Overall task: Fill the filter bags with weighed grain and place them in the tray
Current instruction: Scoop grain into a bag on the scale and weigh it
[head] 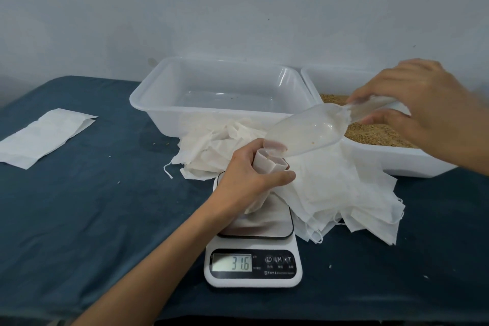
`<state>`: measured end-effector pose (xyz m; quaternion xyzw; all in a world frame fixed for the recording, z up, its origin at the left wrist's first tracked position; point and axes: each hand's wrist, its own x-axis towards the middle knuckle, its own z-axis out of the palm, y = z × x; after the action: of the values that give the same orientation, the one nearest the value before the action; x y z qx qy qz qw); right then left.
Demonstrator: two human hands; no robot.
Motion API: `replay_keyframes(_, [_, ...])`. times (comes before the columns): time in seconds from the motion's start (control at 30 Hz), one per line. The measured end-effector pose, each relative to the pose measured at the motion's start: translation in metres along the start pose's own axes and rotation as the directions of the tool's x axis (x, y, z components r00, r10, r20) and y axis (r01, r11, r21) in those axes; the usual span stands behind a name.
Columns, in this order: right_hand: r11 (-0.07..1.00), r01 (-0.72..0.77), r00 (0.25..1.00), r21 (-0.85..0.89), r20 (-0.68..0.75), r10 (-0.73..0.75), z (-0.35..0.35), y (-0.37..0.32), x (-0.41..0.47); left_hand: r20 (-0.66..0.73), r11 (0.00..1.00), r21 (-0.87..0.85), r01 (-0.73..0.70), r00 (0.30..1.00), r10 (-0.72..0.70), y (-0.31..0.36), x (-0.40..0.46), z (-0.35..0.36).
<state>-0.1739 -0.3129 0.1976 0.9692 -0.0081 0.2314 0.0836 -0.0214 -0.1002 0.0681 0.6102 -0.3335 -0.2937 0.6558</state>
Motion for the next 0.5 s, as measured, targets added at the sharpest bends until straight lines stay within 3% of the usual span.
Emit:
replay_keyframes(0.13, [0.923,-0.302,0.953,0.237,0.047,0.3,0.007,0.019,-0.01,0.013,0.999,0.038,-0.013,1.0,0.013,0.001,0.001,0.0])
replay_keyframes(0.2, [0.86,-0.444,0.895,0.253,0.072,0.441,0.016,0.04,-0.015,0.031,0.998,0.053,-0.039,0.999,0.037,0.0,0.002,0.001])
replay_keyframes(0.33, [0.684,-0.713,0.701,0.156,0.133,0.701,0.045,0.091,-0.024,0.04,0.99,0.07,-0.126,0.992,0.123,-0.006,0.004,0.003])
replay_keyframes(0.5, [0.556,-0.828,0.524,-0.071,0.253,0.813,0.088,0.127,-0.035,-0.004,0.985,-0.029,-0.168,0.986,0.168,-0.005,0.01,0.0])
